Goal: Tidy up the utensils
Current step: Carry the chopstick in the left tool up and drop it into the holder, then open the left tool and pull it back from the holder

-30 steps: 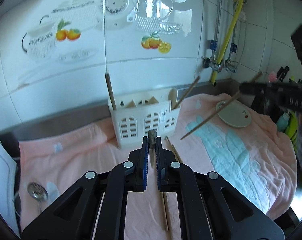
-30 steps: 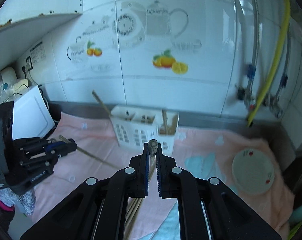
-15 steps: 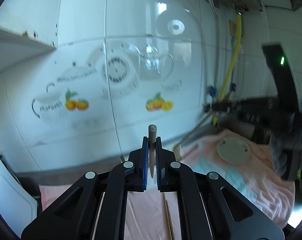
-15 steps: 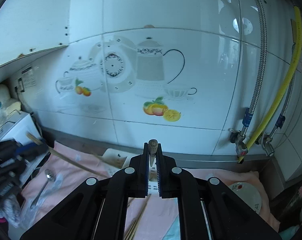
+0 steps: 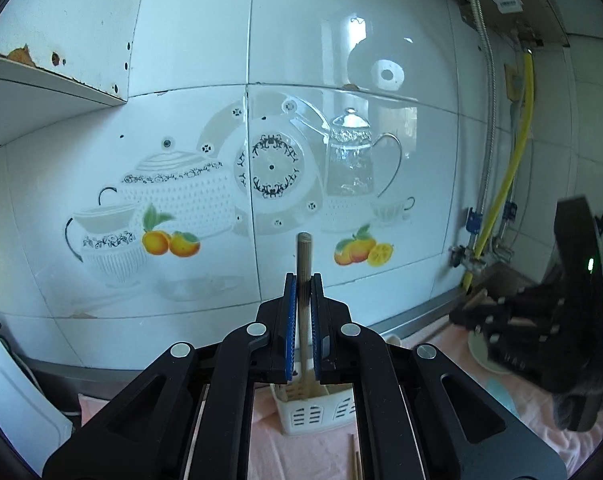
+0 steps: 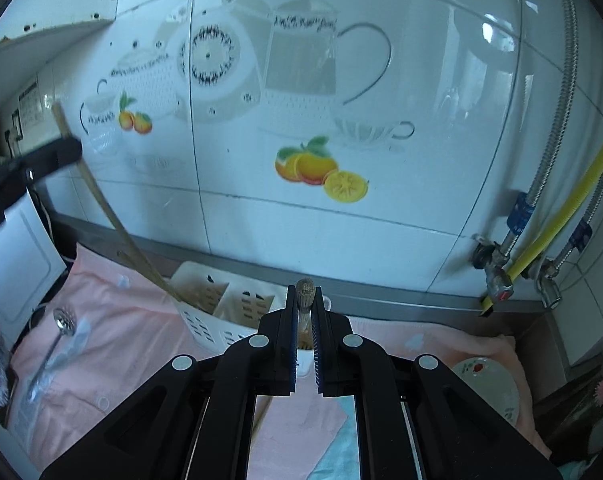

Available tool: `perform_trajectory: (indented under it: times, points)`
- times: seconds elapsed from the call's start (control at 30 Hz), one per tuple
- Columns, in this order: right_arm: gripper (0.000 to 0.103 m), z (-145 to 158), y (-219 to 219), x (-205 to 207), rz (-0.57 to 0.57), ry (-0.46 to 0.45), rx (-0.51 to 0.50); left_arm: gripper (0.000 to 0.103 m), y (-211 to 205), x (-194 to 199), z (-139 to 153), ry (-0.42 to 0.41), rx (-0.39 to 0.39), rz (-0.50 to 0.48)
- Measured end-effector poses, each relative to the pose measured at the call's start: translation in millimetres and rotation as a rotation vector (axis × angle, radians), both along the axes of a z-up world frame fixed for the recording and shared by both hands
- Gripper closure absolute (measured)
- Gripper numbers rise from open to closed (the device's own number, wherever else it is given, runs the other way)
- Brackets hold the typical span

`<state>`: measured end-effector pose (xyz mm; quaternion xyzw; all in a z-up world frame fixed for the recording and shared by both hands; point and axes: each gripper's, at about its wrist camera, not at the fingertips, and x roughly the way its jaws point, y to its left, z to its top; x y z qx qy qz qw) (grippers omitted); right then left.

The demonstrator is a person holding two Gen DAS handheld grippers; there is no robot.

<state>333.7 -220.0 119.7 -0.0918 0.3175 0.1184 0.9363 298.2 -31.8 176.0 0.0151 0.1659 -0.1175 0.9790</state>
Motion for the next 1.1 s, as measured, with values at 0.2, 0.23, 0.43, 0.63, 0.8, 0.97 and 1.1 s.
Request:
perform_trajectory:
  times: [0.2,0.23,0.43,0.63,0.8,0.97,1.1]
  points:
    - [0.097,-9,-1,3,0.002,0.015,-0.020,0.098,3,12,1,-0.008,-0.015,0.017]
    - [0.097,-10,-1,3,0.003,0.016,-0.018,0.097,4,14,-1,-0.004,-0.022,0.021]
    - [0.096,-22,-1,8,0.001,0.039,-0.033,0.097,9,14,-9,-0.054,-0.069,0.033]
    - [0.096,-29,-1,10,0.001,0.050,-0.037,0.098,6,21,-13,-0.060,-0.059,0.045]
    - [0.096,-33,0,9,0.007,0.054,-0.036,0.097,6,27,-29,-0.039,-0.057,0.044]
    - [0.096,-32,-1,6,0.003,0.044,-0.032,0.097,6,35,-47,0.025,-0.058,0.028]
    - [0.095,-28,-2,0,-0.001,0.028,-0.024,0.097,4,38,-59,0.071,-0.036,0.023]
